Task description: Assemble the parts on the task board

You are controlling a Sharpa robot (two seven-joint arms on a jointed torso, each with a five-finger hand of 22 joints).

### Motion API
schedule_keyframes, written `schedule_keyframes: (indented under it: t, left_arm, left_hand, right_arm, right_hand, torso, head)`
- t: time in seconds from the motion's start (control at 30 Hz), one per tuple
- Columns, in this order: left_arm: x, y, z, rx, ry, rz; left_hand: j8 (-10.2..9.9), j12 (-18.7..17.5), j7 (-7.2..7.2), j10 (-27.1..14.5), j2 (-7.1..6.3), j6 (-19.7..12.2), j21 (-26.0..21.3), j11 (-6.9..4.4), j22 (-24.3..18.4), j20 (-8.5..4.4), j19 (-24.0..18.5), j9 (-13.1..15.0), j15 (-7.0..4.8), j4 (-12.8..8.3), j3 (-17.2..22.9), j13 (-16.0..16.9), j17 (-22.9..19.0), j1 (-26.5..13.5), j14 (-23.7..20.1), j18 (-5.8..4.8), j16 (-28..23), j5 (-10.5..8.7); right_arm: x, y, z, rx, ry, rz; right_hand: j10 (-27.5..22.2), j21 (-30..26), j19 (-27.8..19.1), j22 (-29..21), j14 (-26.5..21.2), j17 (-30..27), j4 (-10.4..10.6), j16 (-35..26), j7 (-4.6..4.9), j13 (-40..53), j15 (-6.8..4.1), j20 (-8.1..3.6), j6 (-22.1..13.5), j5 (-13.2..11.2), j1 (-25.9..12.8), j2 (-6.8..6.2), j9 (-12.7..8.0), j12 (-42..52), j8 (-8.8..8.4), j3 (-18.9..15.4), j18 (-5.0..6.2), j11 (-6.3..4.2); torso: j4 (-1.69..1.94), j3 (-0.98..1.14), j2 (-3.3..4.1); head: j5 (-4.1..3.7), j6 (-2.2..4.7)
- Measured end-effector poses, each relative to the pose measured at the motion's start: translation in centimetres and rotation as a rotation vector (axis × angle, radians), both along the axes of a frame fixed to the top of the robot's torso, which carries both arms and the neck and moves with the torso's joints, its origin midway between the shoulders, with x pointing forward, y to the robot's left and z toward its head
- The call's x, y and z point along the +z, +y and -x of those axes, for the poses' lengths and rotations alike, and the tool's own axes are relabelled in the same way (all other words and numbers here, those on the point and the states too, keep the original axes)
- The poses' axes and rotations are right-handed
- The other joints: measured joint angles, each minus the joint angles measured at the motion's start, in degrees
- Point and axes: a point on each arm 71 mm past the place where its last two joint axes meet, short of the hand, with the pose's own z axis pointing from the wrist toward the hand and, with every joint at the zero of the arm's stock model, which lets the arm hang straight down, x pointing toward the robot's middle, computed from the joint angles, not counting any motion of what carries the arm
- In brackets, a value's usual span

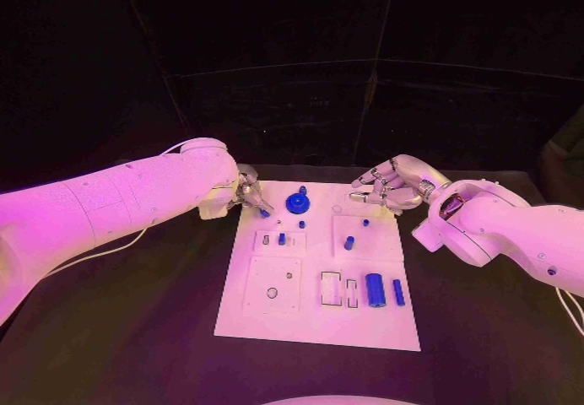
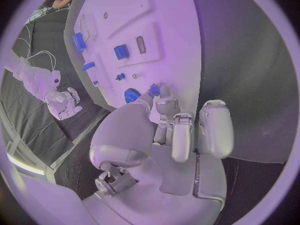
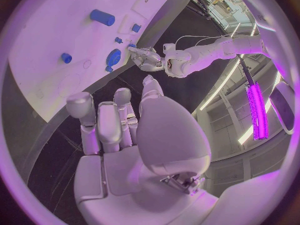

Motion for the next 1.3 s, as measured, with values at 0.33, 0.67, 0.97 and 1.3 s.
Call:
schedule_keyframes:
  t: [0.33, 0.67, 0.97, 1.3]
  left_arm:
    - [0.1, 0.2, 0.3, 0.015, -0.011, 0.028]
    - [0.3, 0.5, 0.8, 0.028, -0.038, 0.066]
    - [0.5, 1.0, 1.9, 0.018, -0.053, 0.098]
    - [0.4, 1.3, 4.0, -0.007, -0.051, 0.130]
  left_hand:
    - [0.7, 0.0, -0.80, 0.2, 0.55, -0.6, 0.0, -0.62, 0.4, -0.42, 0.0, 0.9, -0.63, -4.1, 3.7, 0.0, 0.0, 4.7, 0.2, -0.01, 0.0, -0.83]
    - [1.0, 0.0, -0.70, 0.2, 0.13, -0.7, 0.2, -0.60, 0.5, -0.81, 0.0, 1.2, -0.62, -4.4, 3.4, 0.0, 0.0, 5.8, 0.2, 0.00, 0.0, -1.05]
    - [1.0, 0.0, -0.69, 0.3, -0.48, -0.7, 0.2, -0.70, 0.6, -0.80, 0.0, 1.4, -0.62, -4.7, 3.1, -0.1, 0.0, 6.4, 0.2, 0.00, 0.0, -1.10]
    - [0.9, 0.0, -0.90, 0.7, -0.90, -0.5, 0.5, -0.91, 1.0, -0.80, 0.0, 1.4, -0.62, -4.9, 3.0, 0.1, 0.0, 6.8, 0.2, 0.00, 0.0, -0.99]
  right_arm:
    - [0.0, 0.0, 0.0, 0.000, 0.000, 0.000]
    - [0.0, -0.1, 0.0, -0.002, 0.000, 0.001]
    - [0.0, -0.2, 0.0, -0.003, 0.000, 0.001]
    - [0.0, -0.3, 0.0, -0.005, 0.000, 0.002]
  right_hand:
    - [0.0, 0.0, 0.0, 0.0, 0.0, 0.0, 0.0, 0.0, 0.00, 0.0, 0.00, 0.00, 0.0, 0.0, 0.0, 0.00, 0.0, 0.0, 0.00, 0.0, 0.00, 0.00]
    - [0.0, 0.0, 0.0, 0.0, 0.0, 0.0, 0.0, 0.0, 0.00, 0.0, 0.00, 0.00, 0.0, 0.0, 0.0, 0.00, 0.0, 0.0, 0.00, 0.0, 0.00, 0.00]
    - [0.0, 0.0, 0.0, -0.1, 0.0, 0.0, 0.0, 0.0, 0.00, 0.0, 0.00, 0.00, 0.0, 0.2, -0.2, 0.24, 0.0, 0.2, 0.23, 0.0, 0.00, 0.00]
    - [0.0, 0.0, 0.0, -0.1, 0.0, 0.0, 0.0, 0.0, 0.00, 0.0, 0.00, 0.00, 0.0, 0.2, -0.2, 0.24, 0.0, 0.2, 0.23, 0.0, 0.00, 0.00]
  torso:
    - [0.01, 0.02, -0.02]
    - [0.01, 0.05, -0.02]
    - [0.01, 0.08, -0.05]
    - [0.04, 0.05, -0.05]
  head:
    - [0.08, 0.04]
    - [0.09, 0.07]
    - [0.13, 0.08]
    - [0.41, -0.08]
